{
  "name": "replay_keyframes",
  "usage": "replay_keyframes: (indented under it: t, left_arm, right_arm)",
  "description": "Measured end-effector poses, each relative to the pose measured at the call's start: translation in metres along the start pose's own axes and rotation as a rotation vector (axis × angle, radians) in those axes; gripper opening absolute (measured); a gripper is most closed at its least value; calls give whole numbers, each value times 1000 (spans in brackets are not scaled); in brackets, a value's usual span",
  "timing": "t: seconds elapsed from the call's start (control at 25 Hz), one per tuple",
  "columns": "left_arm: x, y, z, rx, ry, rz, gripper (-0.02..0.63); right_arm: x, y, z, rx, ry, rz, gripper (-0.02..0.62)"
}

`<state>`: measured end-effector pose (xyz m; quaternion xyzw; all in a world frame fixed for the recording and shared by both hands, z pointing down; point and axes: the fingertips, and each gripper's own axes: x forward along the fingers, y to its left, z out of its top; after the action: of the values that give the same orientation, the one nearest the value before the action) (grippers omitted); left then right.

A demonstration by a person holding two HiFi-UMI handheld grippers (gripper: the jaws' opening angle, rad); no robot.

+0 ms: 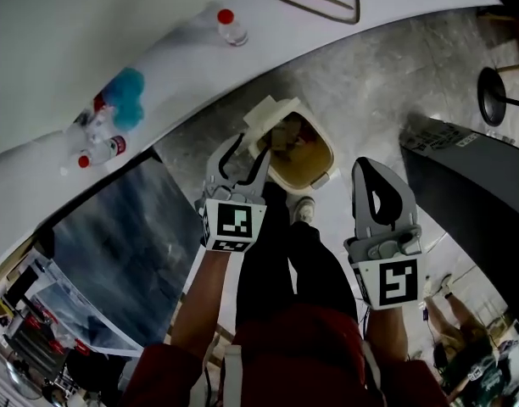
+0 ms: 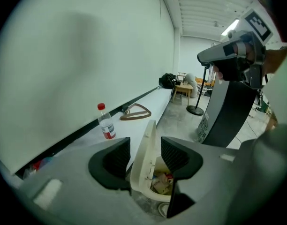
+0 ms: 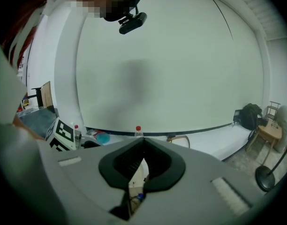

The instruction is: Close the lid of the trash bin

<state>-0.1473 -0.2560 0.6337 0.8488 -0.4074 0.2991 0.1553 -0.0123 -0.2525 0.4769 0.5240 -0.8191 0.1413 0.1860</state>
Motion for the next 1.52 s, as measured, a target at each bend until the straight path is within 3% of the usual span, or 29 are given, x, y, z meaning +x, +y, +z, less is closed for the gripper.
replay_keyframes:
  t: [0.56, 1.52]
  left_arm:
    - [15, -22, -17, 12, 54, -72, 222]
    - [27, -177, -92, 142, 180, -323, 222]
  right_arm:
    - [-9, -3, -21, 16, 29, -11, -1]
    - [-92, -22, -122, 127, 91, -97, 0]
